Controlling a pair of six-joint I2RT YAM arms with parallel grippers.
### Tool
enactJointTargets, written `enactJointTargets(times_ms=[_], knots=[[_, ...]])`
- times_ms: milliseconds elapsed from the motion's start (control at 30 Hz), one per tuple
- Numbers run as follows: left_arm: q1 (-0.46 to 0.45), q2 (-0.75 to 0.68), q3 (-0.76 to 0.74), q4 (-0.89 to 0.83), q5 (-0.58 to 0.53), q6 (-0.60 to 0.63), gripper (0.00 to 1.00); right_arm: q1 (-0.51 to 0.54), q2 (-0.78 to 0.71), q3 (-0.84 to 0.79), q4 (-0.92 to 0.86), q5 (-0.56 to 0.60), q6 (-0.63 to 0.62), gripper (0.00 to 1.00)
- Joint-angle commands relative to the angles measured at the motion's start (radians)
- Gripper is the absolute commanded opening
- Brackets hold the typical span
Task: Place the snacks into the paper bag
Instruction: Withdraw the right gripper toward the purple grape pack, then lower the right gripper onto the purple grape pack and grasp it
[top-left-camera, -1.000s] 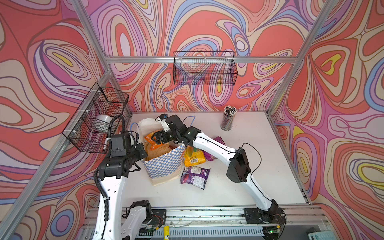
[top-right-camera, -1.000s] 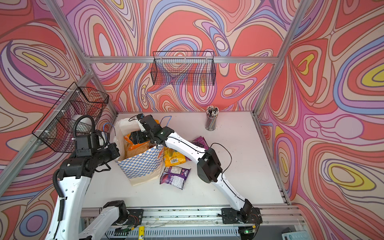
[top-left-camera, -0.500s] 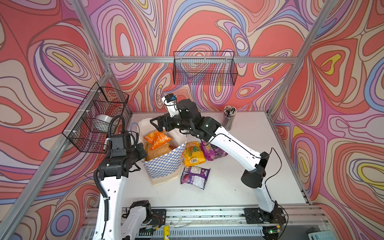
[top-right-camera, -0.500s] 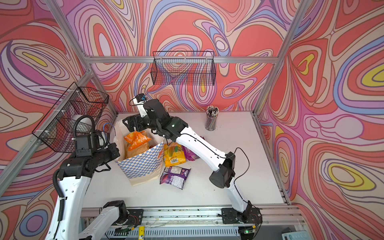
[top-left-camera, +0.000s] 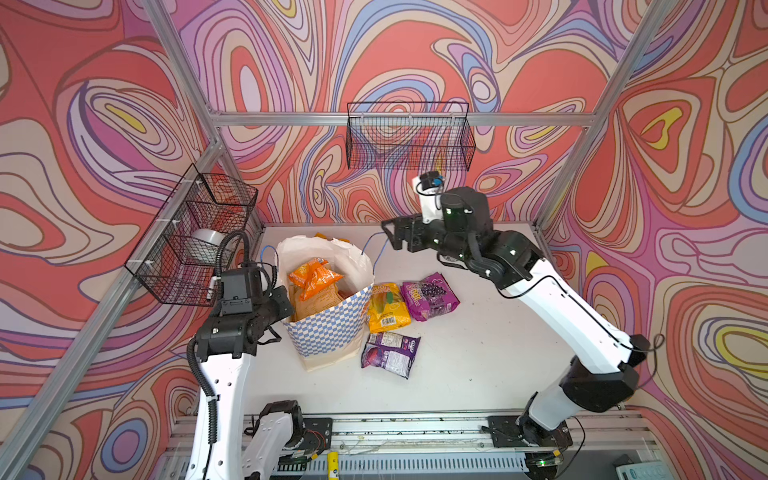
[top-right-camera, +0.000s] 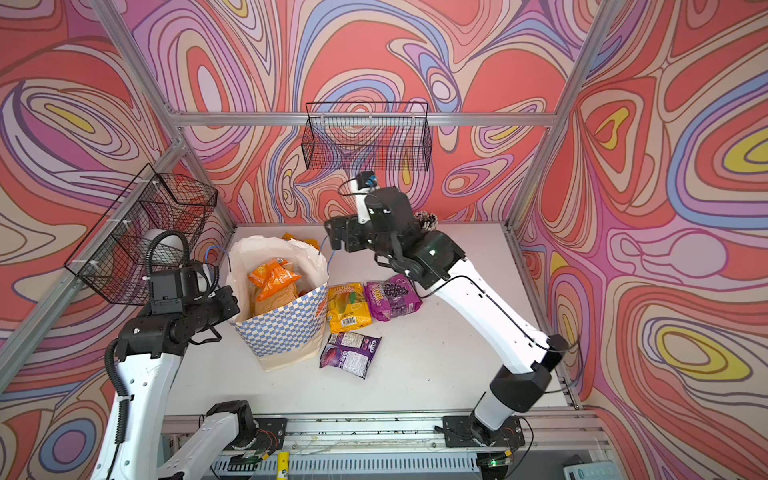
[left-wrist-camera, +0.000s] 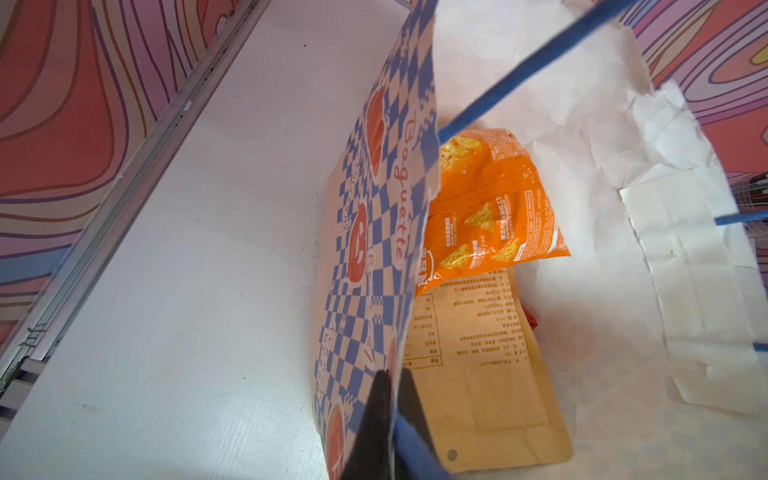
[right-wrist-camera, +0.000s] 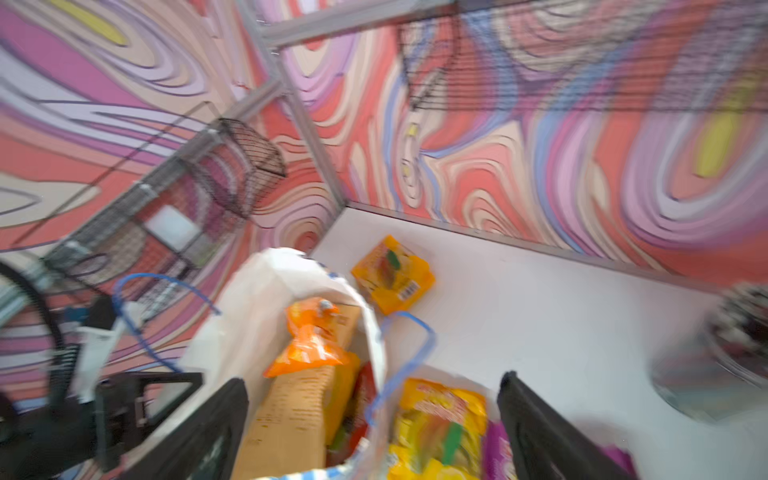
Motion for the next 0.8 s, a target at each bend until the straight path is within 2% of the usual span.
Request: enactJointTargets(times_ms=[0, 133, 233, 433, 600, 700, 767], knots=[[-0.004, -0.007, -0.001, -0.018, 0.003, 0.011, 0.00, -0.119, -0.111, -0.176, 0.000, 0.010, 0.087, 0.98], [-0.003, -0.010, -0.001, -0.020, -0.003, 0.009, 0.00, -0.294, -0.209, -0.417, 0.044, -0.080, 0.157, 0.98], [-0.003, -0.012, -0.020, -0.016, -0.011, 0.004, 0.00, -0.390, -0.221, -0.573, 0.095, -0.180, 0.196, 0.98], [-0.003, -0.046, -0.031, -0.043, -0.102, 0.002, 0.00, -0.479, -0.157, -0.783, 0.230, -0.303, 0.205, 0.98], [-0.003, -0.031, -0.032, -0.056, -0.090, -0.005, 0.00, -0.496, -0.051, -0.838, 0.332, -0.368, 0.172, 0.98], [-0.003, -0.039, -0.043, -0.040, -0.110, -0.007, 0.00, -0.496, 0.035, -0.817, 0.340, -0.414, 0.160, 0.98], [-0.004, -0.026, -0.049, -0.033, -0.080, -0.007, 0.00, -0.496, 0.093, -0.792, 0.319, -0.412, 0.160, 0.98]])
